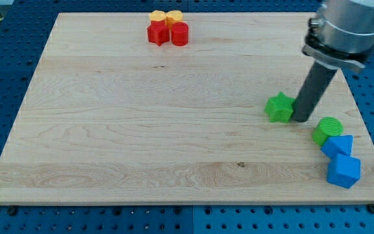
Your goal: Push the green circle to the top right of the green star
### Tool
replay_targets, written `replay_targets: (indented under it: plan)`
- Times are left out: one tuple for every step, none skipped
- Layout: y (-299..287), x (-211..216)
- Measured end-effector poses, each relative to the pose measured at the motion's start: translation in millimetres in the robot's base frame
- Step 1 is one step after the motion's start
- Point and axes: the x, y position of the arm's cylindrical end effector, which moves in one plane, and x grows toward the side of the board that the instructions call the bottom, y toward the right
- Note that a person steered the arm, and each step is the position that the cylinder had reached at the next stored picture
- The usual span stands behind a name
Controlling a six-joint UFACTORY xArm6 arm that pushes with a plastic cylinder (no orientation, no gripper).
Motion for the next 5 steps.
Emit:
replay_targets:
  plan:
    - [53.4,-1.5]
    - [102.1,7.7]
    - [113.5,46.7]
    - [102.8,59.2]
    - [38.2,51.0]
